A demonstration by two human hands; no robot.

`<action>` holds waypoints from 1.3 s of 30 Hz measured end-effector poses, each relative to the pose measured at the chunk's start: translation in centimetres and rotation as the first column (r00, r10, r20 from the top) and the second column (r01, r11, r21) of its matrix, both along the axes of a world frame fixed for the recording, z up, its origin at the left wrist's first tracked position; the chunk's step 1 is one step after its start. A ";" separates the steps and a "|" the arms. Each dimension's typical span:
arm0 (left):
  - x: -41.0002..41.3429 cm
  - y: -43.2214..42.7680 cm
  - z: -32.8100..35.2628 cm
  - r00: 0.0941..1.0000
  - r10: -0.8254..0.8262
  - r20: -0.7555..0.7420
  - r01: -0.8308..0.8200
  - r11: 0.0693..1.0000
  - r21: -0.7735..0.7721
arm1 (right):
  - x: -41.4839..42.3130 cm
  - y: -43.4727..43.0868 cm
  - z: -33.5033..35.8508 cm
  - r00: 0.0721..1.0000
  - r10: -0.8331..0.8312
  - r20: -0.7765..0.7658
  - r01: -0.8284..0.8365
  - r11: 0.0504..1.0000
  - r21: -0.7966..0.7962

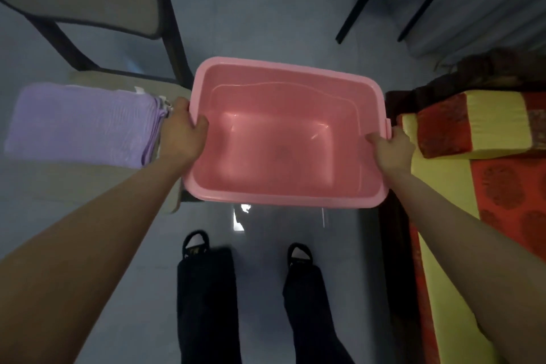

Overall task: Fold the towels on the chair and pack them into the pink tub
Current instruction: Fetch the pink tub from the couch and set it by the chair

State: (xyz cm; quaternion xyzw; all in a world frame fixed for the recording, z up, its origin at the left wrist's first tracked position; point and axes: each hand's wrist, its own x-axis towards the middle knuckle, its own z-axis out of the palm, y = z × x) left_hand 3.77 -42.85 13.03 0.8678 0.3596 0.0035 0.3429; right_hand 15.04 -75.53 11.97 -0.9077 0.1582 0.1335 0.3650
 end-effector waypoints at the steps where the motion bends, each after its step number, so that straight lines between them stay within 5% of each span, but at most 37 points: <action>1: 0.8 1.0 -0.8 1.000 -0.012 -0.012 0.012 1.000 -0.014 | 0.0 0.9 -1.1 1.000 -0.027 -0.004 0.027 1.000 -0.010; 7: 3.5 6.5 -7.2 0.979 -0.201 -0.036 0.191 0.965 -0.182 | -1.9 4.6 -7.7 0.983 -0.182 0.000 0.181 0.979 -0.096; 24: 4.5 6.6 -33.1 0.942 -0.277 -0.192 0.274 0.961 -0.043 | -7.5 6.8 -31.4 0.898 -0.408 -0.166 0.349 0.889 -0.296; 32: 5.7 7.8 -43.3 0.954 -0.232 -0.191 0.236 0.972 0.000 | -6.8 8.5 -41.8 0.858 -0.443 -0.258 0.407 0.895 -0.183; 39: 9.1 8.4 -47.4 0.880 -0.408 -0.244 0.435 0.898 0.065 | -8.8 9.5 -46.3 0.786 -0.536 -0.309 0.533 0.840 -0.100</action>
